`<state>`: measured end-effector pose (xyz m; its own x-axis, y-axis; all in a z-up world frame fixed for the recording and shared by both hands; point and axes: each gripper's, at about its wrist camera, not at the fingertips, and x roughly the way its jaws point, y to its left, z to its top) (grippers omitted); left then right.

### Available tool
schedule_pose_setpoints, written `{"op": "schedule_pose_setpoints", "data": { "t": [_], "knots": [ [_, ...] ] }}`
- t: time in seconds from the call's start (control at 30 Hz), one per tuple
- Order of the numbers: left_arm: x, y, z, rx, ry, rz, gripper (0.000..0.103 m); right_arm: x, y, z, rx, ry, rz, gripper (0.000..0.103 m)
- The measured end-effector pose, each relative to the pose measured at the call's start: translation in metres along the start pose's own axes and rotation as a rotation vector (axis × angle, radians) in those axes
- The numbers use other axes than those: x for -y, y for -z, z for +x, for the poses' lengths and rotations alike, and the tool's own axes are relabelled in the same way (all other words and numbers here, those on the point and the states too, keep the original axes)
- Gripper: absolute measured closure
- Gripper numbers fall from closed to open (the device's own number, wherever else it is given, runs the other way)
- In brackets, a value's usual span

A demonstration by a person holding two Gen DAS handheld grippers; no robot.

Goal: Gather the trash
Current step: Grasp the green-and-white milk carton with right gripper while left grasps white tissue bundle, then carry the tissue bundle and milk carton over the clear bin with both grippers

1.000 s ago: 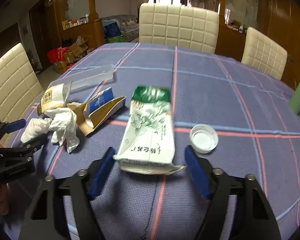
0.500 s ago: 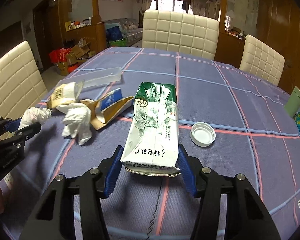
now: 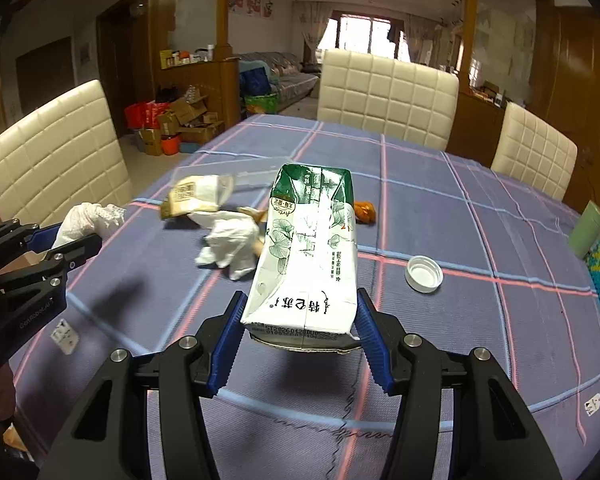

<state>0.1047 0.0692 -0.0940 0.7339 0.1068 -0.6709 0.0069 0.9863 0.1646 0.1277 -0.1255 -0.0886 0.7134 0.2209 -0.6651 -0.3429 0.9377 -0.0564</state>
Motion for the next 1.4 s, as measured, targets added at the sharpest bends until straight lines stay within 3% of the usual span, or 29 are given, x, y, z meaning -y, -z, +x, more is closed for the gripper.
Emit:
{"op": "schedule_pose_setpoints", "data": {
  "t": [0.47, 1.4],
  "knots": [
    [-0.027, 0.02, -0.025, 0.018, -0.051, -0.04, 0.073, -0.045, -0.001, -0.012, 0.015, -0.064, -0.098, 0.05],
    [-0.069, 0.036, -0.029, 0.022, -0.121, -0.099, 0.073, -0.105, -0.015, 0.004, 0.0, -0.135, -0.226, 0.05]
  ]
}}
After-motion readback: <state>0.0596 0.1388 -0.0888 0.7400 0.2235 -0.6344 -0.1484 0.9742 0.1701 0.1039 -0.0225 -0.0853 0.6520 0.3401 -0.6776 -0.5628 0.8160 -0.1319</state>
